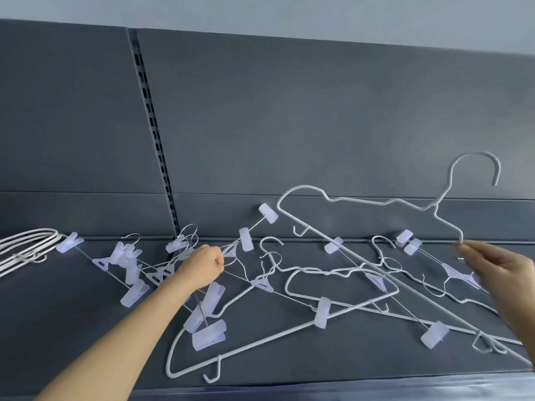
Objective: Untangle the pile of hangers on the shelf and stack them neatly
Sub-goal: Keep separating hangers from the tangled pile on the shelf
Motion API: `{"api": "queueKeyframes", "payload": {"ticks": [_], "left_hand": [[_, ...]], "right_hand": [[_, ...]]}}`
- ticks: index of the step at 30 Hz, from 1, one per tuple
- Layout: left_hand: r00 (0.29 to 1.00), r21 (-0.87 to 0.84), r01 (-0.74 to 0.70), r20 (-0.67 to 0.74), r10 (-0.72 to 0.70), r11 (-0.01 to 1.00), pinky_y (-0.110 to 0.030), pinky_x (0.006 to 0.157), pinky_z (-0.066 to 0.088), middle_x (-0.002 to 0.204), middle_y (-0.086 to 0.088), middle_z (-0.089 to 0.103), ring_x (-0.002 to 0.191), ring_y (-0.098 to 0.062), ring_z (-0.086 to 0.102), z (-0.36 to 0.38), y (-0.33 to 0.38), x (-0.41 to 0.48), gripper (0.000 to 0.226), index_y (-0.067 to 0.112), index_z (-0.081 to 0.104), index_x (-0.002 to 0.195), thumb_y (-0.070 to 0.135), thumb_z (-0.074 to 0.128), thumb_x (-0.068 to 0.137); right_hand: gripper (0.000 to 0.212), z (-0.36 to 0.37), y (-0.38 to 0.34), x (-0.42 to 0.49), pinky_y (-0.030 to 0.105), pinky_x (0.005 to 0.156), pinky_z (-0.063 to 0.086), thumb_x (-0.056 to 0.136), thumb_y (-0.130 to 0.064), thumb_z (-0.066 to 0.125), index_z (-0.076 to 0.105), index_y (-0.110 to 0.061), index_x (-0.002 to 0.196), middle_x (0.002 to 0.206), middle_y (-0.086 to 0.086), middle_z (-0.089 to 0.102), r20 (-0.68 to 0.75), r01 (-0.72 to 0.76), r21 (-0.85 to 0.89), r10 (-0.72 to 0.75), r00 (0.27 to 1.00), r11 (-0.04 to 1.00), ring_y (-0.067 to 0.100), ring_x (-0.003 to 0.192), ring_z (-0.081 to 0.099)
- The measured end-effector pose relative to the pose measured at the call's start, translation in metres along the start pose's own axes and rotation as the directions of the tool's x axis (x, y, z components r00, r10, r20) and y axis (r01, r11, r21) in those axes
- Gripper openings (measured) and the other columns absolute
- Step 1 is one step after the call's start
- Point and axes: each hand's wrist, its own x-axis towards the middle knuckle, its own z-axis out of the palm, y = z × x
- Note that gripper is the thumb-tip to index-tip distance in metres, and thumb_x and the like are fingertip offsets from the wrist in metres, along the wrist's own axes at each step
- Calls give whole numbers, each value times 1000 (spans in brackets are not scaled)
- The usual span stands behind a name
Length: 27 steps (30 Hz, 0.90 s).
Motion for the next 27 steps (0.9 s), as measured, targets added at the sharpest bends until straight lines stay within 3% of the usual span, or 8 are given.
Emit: {"api": "queueKeyframes", "payload": {"ticks": [3, 6, 9, 12, 16, 20, 24, 27], "left_hand": [[997, 206, 36, -77, -21, 978, -36, 82, 45, 110, -7, 50, 102, -26, 52, -3, 19, -5, 16, 12, 59, 99, 11, 47, 88], [978, 178, -69, -183, 102, 982, -35, 78, 44, 108, -8, 53, 104, -28, 50, 3, 47, -16, 19, 9, 61, 96, 7, 43, 88], [960, 25, -257, -112, 258, 966, -34, 80, 42, 103, -7, 58, 102, -25, 52, 23, 74, -23, 24, 7, 62, 93, 8, 38, 91], [948, -6, -318, -2, 318, 948, -37, 92, 44, 117, -5, 57, 111, -24, 52, 43, 98, -13, 30, 10, 60, 113, 11, 36, 94], [947, 171, -320, 78, 311, 932, -39, 87, 46, 121, -8, 55, 111, -30, 52, 66, 128, 12, 25, 6, 56, 112, 8, 38, 93], [945, 418, -326, 136, 297, 848, -38, 85, 42, 117, -12, 56, 109, -31, 54, 80, 143, 25, 24, 5, 55, 109, 1, 44, 88], [944, 471, -321, 93, 315, 822, -34, 86, 39, 113, -12, 58, 104, -31, 57, 87, 143, 30, 30, 4, 57, 105, -8, 44, 82], [943, 445, -306, 18, 334, 841, -33, 78, 39, 108, -10, 61, 97, -32, 59, 83, 141, 31, 30, 5, 60, 103, -7, 43, 82]], "right_hand": [[20, 1, 0, -4, -2, 46, 35, 85, -9, 62, 75, -24, 85, 48, -25, 60, 17, -13, 34, 12, 1000, 999, -9, 45, 51], [46, 5, 0, -7, -3, 46, 35, 85, -7, 61, 71, -46, 62, 48, -25, 60, 54, -11, 47, 9, 999, 999, -10, 47, 52], [23, 7, 4, -7, -3, 47, 35, 86, -6, 60, 74, -24, 85, 45, -27, 59, 24, -3, 40, 2, 1000, 999, -10, 45, 51], [16, 5, 13, -5, -3, 48, 35, 85, -6, 61, 66, -9, 100, 47, -31, 58, -26, -21, 29, 21, 999, 999, -11, 46, 51], [17, -1, 27, -2, -1, 47, 36, 84, -8, 64, 68, -6, 99, 50, -28, 60, -85, -42, 52, 47, 995, 998, -8, 46, 51], [10, -2, 36, 5, 1, 45, 35, 83, -6, 63, 67, -8, 92, 47, -26, 60, -83, -32, 50, 37, 996, 998, -7, 42, 48], [10, -1, 38, 14, -2, 51, 37, 83, -4, 63, 67, -12, 78, 54, -19, 65, -42, -27, 49, 29, 999, 998, -10, 48, 52], [17, 7, 36, 21, 6, 50, 36, 84, -8, 62, 67, -18, 72, 59, -4, 67, 16, -4, -14, 4, 1000, 1000, 2, 49, 47]]}}
